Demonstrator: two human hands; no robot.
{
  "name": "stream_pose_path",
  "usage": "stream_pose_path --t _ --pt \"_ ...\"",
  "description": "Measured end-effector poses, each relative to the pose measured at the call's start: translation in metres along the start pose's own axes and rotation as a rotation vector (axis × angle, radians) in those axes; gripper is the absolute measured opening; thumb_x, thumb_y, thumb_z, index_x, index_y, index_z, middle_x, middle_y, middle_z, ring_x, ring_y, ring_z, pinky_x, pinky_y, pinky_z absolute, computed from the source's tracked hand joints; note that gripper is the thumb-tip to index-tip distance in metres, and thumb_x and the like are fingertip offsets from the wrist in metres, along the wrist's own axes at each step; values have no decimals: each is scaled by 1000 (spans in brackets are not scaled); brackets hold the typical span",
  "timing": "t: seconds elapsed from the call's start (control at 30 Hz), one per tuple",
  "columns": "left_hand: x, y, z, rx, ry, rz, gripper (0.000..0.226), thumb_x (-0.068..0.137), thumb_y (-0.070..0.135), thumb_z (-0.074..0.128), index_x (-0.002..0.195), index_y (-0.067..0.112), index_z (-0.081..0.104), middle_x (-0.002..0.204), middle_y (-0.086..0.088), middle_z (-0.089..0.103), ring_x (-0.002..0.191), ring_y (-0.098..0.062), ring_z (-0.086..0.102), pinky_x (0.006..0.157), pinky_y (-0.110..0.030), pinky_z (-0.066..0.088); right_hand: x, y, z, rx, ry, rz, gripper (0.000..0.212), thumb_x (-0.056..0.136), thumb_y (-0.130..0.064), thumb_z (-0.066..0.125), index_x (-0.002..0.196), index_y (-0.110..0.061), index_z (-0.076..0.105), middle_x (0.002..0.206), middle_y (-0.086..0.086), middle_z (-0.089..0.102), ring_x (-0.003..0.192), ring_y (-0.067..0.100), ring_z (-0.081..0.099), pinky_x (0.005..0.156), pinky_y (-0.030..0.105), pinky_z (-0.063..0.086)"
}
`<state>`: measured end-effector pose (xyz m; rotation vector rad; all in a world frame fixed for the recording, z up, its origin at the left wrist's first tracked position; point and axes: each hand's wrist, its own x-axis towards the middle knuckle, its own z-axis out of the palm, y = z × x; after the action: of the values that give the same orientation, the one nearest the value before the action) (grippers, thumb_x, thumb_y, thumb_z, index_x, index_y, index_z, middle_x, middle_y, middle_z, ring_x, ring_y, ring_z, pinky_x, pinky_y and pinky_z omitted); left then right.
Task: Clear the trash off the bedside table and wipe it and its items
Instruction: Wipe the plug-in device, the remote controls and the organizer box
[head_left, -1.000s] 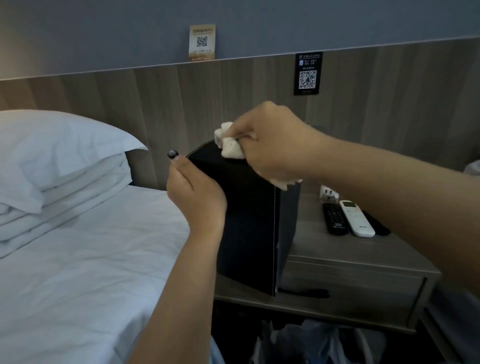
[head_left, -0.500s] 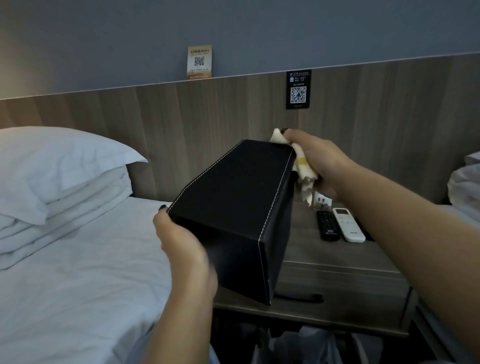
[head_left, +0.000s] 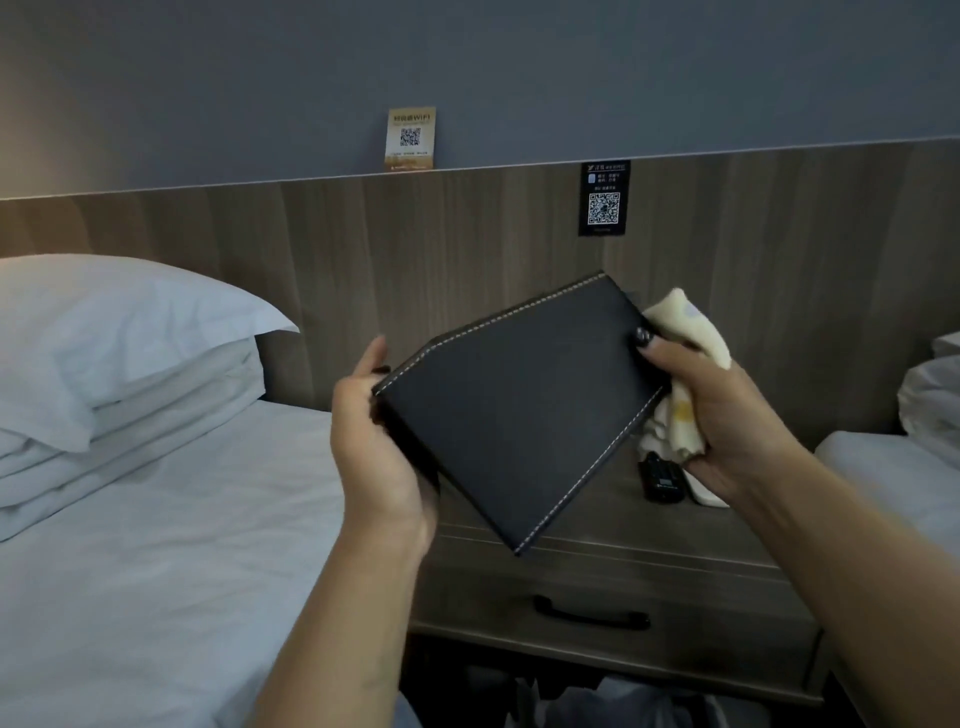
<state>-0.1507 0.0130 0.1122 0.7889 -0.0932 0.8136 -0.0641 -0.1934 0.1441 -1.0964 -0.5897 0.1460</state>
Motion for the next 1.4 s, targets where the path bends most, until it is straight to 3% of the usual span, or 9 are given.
stream_pose_path --t 0.2,0.4,0.57,0.7,0.77,0.87,0.93,1.17,1.4 --pt "16 -39 -32 84 -150 -165 55 81 30 35 125 19 66 103 0 72 94 -16 69 70 -28 57 -20 51 -43 -101 43 59 49 60 -29 83 107 -26 69 79 10 65 58 24 57 48 30 49" --pt "42 -63 -49 291 -280 -217 60 71 21 40 126 19 64 132 -6 62 122 -26 58 97 -42 49 -41 108 -62 -76 120 93 52 62 -21 82 112 -20 66 79 12 65 55 22 50 49 30 44" --pt "88 -72 -59 532 -269 -402 68 52 3 48 110 28 74 103 -8 70 83 -21 62 62 -24 53 -40 149 -56 -321 105 40 58 70 -9 75 109 -49 61 118 -25 59 91 -7 59 75 12 49" --pt "119 -64 -59 738 -282 -421 61 68 -14 44 103 24 76 117 -2 71 101 -17 66 72 -22 54 -31 161 -52 -351 34 57 61 76 -6 67 115 -52 56 132 -16 54 110 1 56 92 28 50" --pt "125 -55 -56 982 -244 -301 56 75 -17 49 97 28 75 114 1 72 104 -10 67 84 -23 53 -28 162 -51 -350 -7 80 66 70 -9 61 120 -51 54 132 -18 54 116 3 55 92 28 51" --pt "92 -59 -33 1439 -168 300 44 75 -3 49 91 29 73 98 9 73 93 -6 67 88 -27 52 -22 161 -54 -278 -20 143 68 66 -5 57 121 -45 59 108 -8 68 81 6 64 61 17 50" --pt "47 -86 -17 1401 -255 591 36 73 8 47 93 23 73 92 8 70 86 -12 64 83 -30 49 -18 157 -57 -174 47 175 60 71 2 57 116 -37 65 89 -2 68 65 9 59 50 22 45" --pt "1 -143 -21 1464 -374 853 5 75 17 71 74 13 72 56 8 58 62 -14 57 100 -42 34 -20 151 -79 247 306 273 41 81 -37 57 116 -19 69 114 16 70 104 29 68 90 46 50" --pt "23 -105 -56 1356 -312 949 30 73 16 62 46 10 50 44 6 43 42 -12 40 78 -37 38 -7 126 -69 119 200 244 57 87 -57 42 111 -14 70 101 17 72 79 28 71 60 37 58"
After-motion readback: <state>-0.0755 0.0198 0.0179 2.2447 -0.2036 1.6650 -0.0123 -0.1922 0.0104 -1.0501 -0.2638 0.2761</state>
